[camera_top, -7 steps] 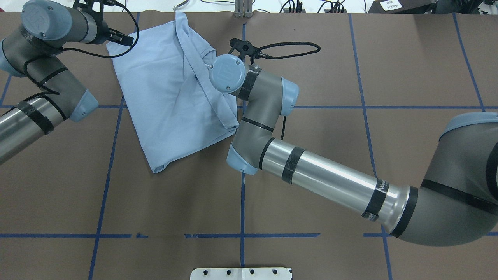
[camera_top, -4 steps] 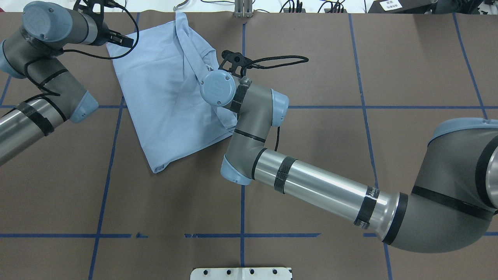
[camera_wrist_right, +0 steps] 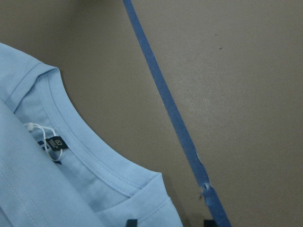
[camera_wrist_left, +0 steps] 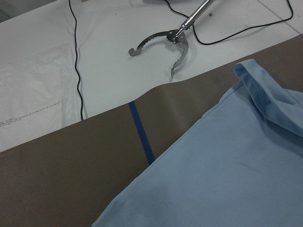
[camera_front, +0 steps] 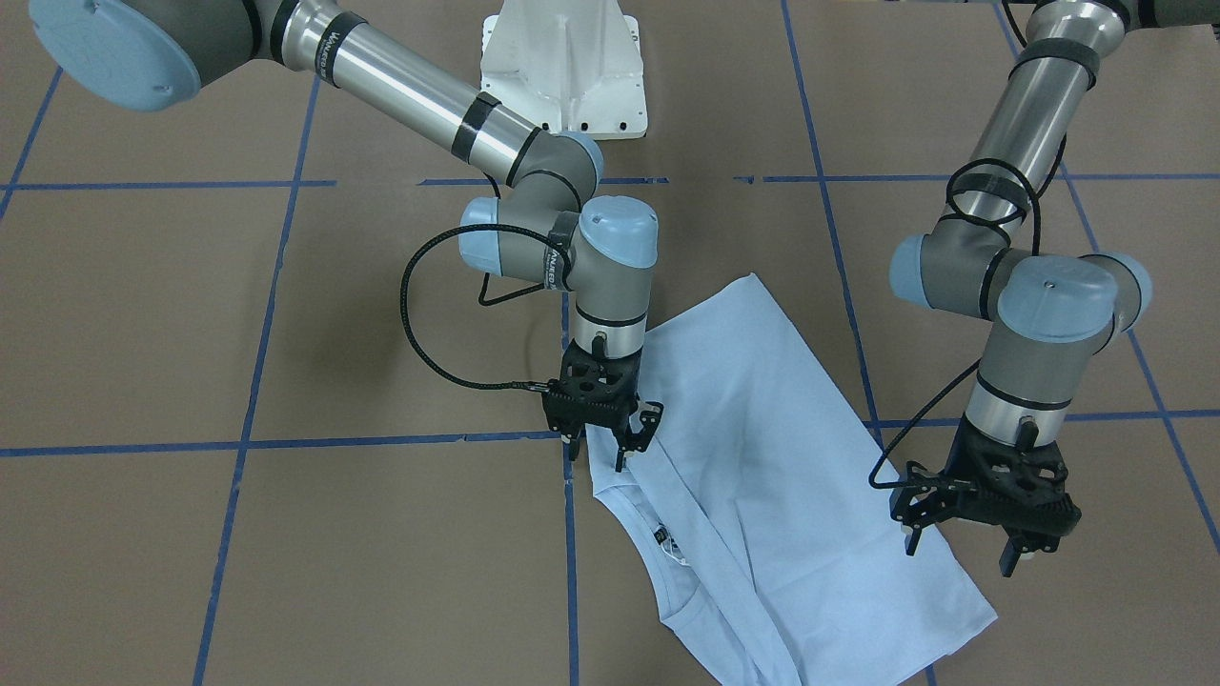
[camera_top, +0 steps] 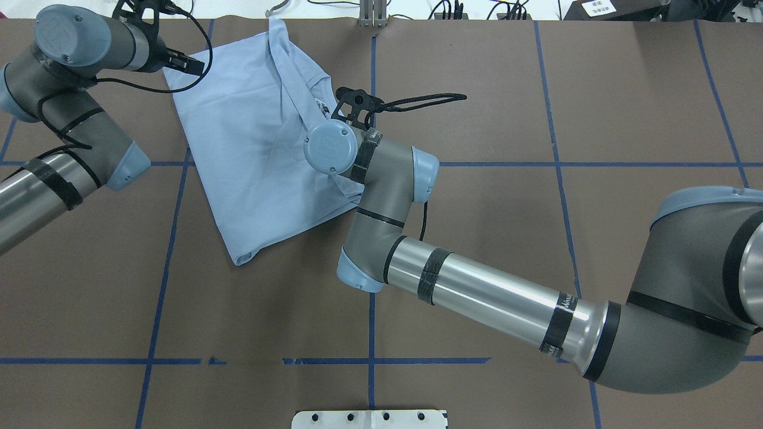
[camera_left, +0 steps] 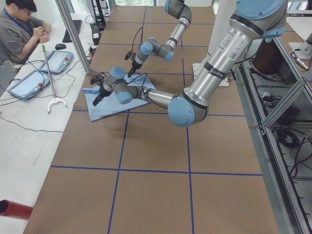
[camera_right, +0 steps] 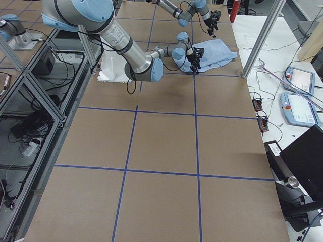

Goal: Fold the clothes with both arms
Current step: 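Grasp the collar edge with the right gripper and pull shirt toward center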

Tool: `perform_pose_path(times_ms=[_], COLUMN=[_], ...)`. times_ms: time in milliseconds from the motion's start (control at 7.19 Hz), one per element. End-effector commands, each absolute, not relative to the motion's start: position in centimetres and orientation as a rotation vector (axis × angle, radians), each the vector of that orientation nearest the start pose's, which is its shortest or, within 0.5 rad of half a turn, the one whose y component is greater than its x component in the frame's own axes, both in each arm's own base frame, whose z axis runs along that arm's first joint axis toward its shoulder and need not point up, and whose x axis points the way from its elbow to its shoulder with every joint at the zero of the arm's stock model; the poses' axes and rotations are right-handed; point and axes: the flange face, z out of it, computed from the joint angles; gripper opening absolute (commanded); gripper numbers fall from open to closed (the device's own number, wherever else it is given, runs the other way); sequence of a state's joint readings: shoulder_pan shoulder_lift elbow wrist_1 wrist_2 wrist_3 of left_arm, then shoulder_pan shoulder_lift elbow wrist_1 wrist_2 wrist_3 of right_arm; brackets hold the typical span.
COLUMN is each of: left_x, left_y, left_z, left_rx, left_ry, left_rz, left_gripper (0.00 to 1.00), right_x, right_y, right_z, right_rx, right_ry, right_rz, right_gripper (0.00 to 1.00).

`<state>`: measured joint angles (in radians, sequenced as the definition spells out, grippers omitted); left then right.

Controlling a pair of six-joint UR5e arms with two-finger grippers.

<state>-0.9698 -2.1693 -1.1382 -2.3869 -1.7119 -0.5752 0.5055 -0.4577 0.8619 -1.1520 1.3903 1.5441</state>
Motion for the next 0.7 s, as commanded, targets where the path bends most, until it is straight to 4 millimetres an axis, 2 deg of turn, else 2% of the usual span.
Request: perform_pose_path(times_ms=[0, 417, 556], left_x=[33.2, 33.2, 33.3], left_y=[-69.5, -69.1, -69.1], left_z=[42.6, 43.1, 42.9], left_rx=[0.74, 0.755, 0.757], left_ry=[0.649, 0.662, 0.664], left_rz=[0.093, 0.096, 0.097], left_gripper=[1.0, 1.0, 1.0], right_x=[-70.0, -69.7, -67.8], right_y=[-55.7, -55.2, -52.9], right_z=[18.2, 15.8, 14.4], right_rx=[0.386, 0.399, 0.384], right_ry=[-0.765, -0.785, -0.76], right_rz=[0.52, 0.482, 0.469], right_gripper=[0.02, 0.0, 0.0])
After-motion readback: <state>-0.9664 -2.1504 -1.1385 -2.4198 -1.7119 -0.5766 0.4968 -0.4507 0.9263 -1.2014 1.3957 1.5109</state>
